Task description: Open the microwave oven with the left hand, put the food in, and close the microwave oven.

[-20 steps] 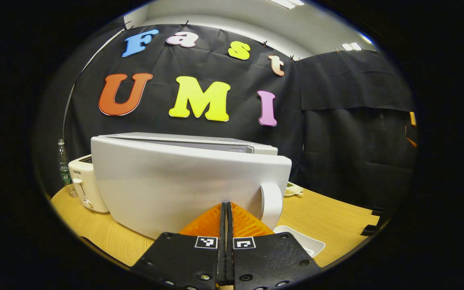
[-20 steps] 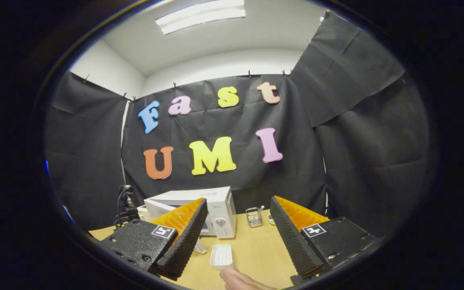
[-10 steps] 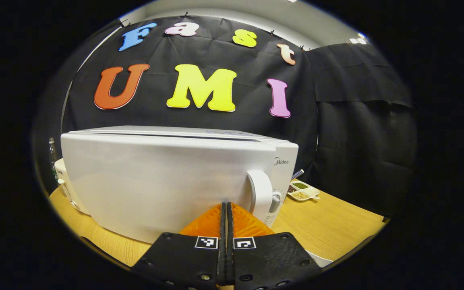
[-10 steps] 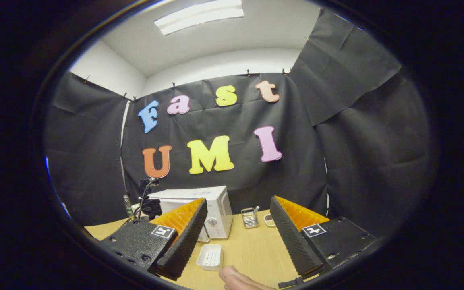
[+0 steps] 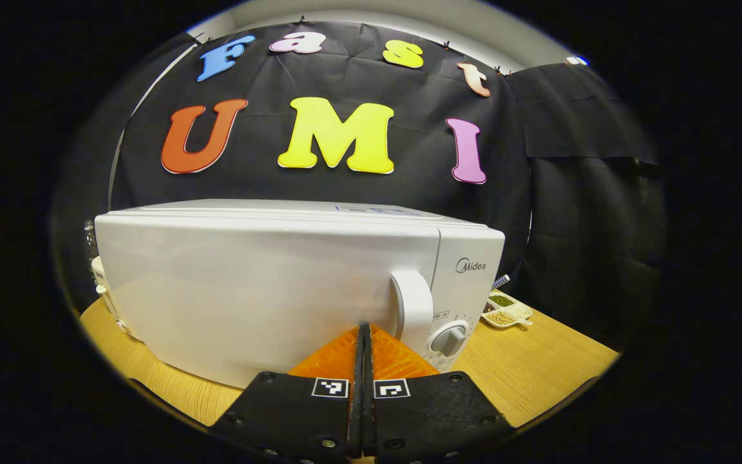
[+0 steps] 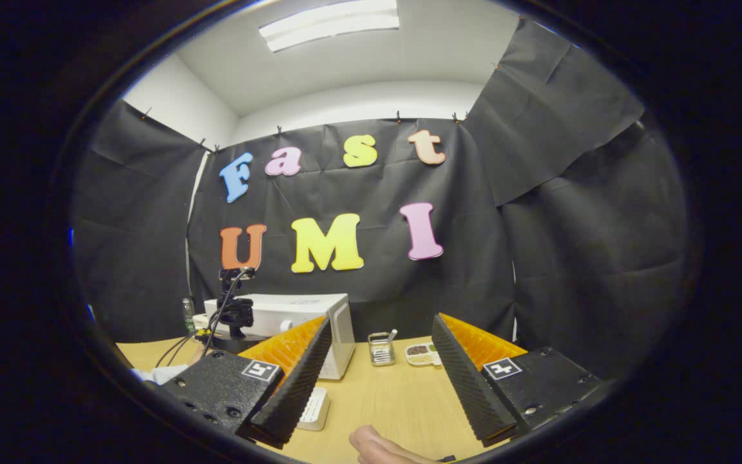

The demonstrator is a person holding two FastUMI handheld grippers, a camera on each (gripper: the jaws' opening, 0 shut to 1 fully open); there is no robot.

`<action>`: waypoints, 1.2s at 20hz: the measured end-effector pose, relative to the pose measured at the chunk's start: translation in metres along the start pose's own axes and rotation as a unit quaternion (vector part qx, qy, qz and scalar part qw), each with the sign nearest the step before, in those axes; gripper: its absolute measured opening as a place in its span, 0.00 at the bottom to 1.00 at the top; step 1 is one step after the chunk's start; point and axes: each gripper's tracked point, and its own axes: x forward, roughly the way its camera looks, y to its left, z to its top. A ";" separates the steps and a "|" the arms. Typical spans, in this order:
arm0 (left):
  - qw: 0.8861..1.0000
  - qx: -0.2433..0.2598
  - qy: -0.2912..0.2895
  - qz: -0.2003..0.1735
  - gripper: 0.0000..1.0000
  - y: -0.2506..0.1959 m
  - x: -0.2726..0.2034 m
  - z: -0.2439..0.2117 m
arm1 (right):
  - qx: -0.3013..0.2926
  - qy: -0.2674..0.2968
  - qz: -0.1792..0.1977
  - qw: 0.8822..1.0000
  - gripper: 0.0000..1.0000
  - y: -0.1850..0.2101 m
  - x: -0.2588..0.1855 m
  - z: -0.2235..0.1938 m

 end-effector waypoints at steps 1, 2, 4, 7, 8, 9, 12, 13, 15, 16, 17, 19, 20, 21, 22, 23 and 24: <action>1.000 0.000 0.001 -0.001 0.00 0.001 0.000 -0.001 | 0.001 0.003 0.001 1.000 0.99 0.003 -0.001 0.000; 1.000 -0.001 0.002 -0.002 0.00 0.001 0.000 -0.001 | 0.001 0.007 -0.001 1.000 0.99 0.003 -0.002 -0.001; 1.000 0.002 0.002 -0.005 0.00 0.001 0.000 0.000 | -0.005 0.007 -0.006 1.000 1.00 0.003 -0.006 0.001; 1.000 0.008 0.007 -0.002 0.00 0.002 -0.001 -0.002 | -0.005 0.008 -0.012 1.000 1.00 0.007 -0.011 0.003; 1.000 0.013 0.013 0.008 0.00 0.006 -0.003 -0.002 | -0.006 0.011 -0.014 1.000 1.00 0.008 -0.013 0.003; 1.000 0.012 0.021 0.012 0.00 0.009 -0.008 -0.004 | -0.010 0.015 -0.018 1.000 1.00 0.008 -0.014 0.003; 1.000 0.004 0.014 0.001 0.00 0.005 -0.031 0.014 | -0.024 0.029 -0.030 0.999 1.00 0.012 -0.018 0.004; 1.000 0.008 0.011 0.003 0.01 0.007 -0.045 0.022 | -0.029 0.031 -0.035 0.998 1.00 0.013 -0.020 0.006; 1.000 0.019 0.004 0.005 0.36 0.006 -0.071 0.035 | -0.036 0.033 -0.041 0.998 1.00 0.019 -0.024 0.011; 1.000 0.023 -0.001 0.012 0.18 0.008 -0.087 0.042 | -0.039 0.032 -0.044 0.998 1.00 0.022 -0.025 0.013; 1.000 0.027 -0.006 0.010 0.40 0.005 -0.100 0.049 | -0.043 0.030 -0.044 0.998 0.89 0.026 -0.026 0.016; 0.999 0.033 -0.007 0.011 0.96 0.004 -0.127 0.055 | -0.047 0.031 -0.051 0.997 1.00 0.032 -0.030 0.021; 0.999 0.035 -0.007 0.020 0.93 0.008 -0.141 0.060 | -0.050 0.034 -0.051 0.997 1.00 0.036 -0.032 0.021; 0.999 0.036 -0.007 0.038 0.93 0.014 -0.152 0.062 | -0.047 0.041 -0.046 0.997 1.00 0.043 -0.033 0.020; 0.997 0.038 -0.007 0.061 0.94 0.023 -0.166 0.064 | -0.042 0.048 -0.036 0.997 0.89 0.052 -0.036 0.020; 0.996 0.040 -0.006 0.081 0.84 0.030 -0.178 0.067 | -0.033 0.053 -0.023 0.998 1.00 0.061 -0.038 0.022; 0.995 0.037 -0.014 0.096 0.95 0.036 -0.191 0.073 | -0.030 0.054 -0.019 0.998 1.00 0.065 -0.038 0.025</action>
